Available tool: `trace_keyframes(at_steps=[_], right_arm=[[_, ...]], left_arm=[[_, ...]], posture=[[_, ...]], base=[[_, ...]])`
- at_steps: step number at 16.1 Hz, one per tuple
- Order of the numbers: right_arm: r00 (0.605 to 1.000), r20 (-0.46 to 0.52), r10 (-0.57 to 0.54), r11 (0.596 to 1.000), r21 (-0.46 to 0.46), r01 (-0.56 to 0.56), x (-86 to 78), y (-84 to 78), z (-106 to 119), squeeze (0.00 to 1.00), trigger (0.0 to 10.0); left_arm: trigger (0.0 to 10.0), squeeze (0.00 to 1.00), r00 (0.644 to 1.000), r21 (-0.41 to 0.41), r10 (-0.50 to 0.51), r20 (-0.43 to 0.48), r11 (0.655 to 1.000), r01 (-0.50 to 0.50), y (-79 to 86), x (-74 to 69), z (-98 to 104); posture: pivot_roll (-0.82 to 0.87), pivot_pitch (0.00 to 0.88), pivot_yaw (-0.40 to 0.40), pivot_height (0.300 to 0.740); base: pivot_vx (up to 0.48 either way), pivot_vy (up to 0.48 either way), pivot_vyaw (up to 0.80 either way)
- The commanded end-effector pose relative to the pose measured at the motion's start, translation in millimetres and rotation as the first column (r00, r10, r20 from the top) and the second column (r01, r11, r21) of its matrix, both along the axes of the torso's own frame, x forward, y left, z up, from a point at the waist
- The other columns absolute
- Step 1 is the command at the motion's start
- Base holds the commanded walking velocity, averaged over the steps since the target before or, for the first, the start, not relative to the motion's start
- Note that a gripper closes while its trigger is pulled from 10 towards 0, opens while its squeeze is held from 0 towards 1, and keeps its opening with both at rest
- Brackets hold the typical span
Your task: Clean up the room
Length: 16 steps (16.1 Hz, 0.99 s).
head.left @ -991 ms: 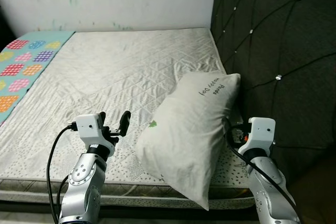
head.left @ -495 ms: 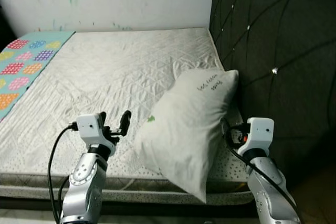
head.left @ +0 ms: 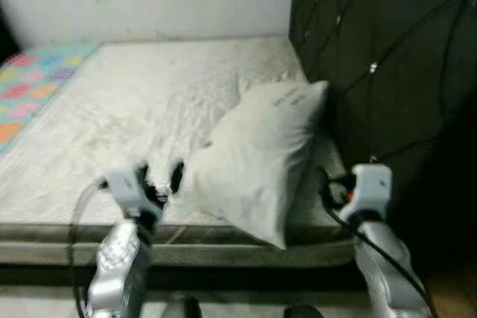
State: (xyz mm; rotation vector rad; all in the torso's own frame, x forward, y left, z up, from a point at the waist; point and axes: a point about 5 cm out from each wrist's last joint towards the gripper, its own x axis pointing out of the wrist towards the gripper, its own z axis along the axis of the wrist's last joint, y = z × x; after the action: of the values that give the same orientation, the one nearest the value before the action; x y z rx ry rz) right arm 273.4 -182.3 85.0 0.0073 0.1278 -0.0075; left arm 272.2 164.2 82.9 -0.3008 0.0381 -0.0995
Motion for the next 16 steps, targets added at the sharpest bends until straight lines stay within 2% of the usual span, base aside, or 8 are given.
trace_keyframes(at_steps=[1,5,12,14,16], right_arm=[[0.999,0.014,0.03,1.0,0.003,-0.03,2.9,7.7,3.4,0.0,10.0],[0.999,0.023,0.037,0.999,-0.009,-0.037,6.5,6.9,5.3,0.0,10.0],[0.999,0.021,0.047,0.999,-0.02,-0.047,6.2,11.0,4.2,0.0,10.0],[0.998,0.023,0.05,0.998,-0.035,-0.049,6.6,11.7,5.5,0.0,10.0],[0.999,0.02,0.039,0.997,-0.064,-0.038,5.9,4.4,7.4,0.0,10.0]], left_arm=[[10.0,0.0,0.999,0.015,0.026,0.025,1.0,-0.027,8.4,2.5,6.5],[10.0,0.0,0.999,0.0,0.02,0.046,1.0,-0.02,7.5,1.4,8.9],[10.0,0.0,0.998,-0.011,0.0,0.056,1.0,0.001,4.1,0.4,11.2],[10.0,0.0,0.999,-0.016,-0.005,0.051,1.0,0.006,1.9,-3.7,12.2],[10.0,0.0,0.999,-0.021,-0.006,0.045,1.0,0.007,-0.3,-13.4,16.9]], posture=[[-0.26,0.0,0.065,0.64],[-0.26,0.0,0.059,0.64],[-0.25,0.0,0.046,0.64],[-0.23,0.0,0.032,0.64],[-0.19,0.03,0.013,0.64]], base=[[0.0,0.0,0.0],[0.0,0.0,0.0],[0.399,0.0,0.0],[0.422,0.0,0.0],[0.422,0.0,0.0]])
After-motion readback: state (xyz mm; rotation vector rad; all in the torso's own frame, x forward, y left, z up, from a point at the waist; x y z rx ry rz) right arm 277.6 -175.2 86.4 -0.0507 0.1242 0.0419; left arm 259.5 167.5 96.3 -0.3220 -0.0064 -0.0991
